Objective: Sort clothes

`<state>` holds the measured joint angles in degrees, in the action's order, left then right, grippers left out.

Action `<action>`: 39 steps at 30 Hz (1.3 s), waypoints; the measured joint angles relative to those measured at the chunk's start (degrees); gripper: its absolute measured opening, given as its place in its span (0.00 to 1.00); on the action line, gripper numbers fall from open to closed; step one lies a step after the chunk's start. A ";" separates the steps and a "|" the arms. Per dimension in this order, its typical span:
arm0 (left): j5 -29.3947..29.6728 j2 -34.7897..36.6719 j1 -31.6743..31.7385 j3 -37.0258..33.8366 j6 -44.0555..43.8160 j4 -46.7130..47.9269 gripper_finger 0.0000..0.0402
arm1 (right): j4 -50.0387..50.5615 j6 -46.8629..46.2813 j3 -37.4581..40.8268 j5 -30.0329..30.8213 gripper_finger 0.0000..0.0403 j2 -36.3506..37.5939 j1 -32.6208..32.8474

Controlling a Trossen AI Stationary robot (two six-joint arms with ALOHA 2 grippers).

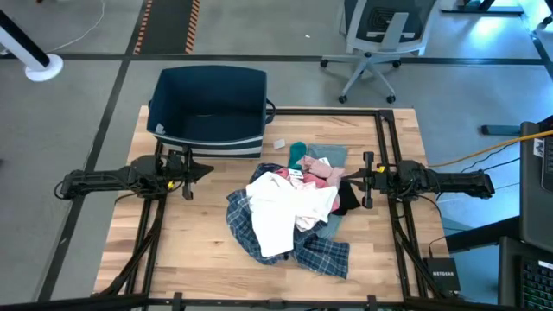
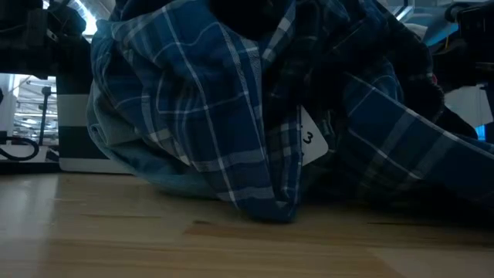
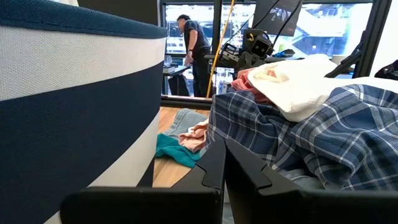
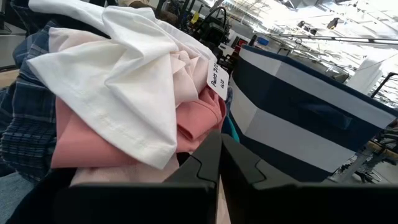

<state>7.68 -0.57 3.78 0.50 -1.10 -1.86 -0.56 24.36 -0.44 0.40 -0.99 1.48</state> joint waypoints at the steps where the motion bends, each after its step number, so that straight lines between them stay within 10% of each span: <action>1: 0.01 0.00 0.01 -0.01 0.01 0.00 0.00 | 0.02 0.00 0.01 0.00 0.04 0.02 0.00; 16: 0.04 0.01 0.04 -0.01 2.43 -0.52 0.00 | 0.02 0.00 -0.01 0.00 0.04 0.00 0.00; 30: 0.02 0.04 0.08 0.22 -13.77 -4.94 0.00 | 0.02 0.00 -0.01 0.00 0.04 0.00 0.00; 39: -0.31 -3.45 -0.10 15.01 -5.77 -0.96 0.00 | 0.02 0.00 0.01 0.00 0.04 0.00 0.00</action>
<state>7.38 -4.02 3.68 15.51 -6.87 -2.82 -0.54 24.36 -0.43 0.40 -0.99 1.48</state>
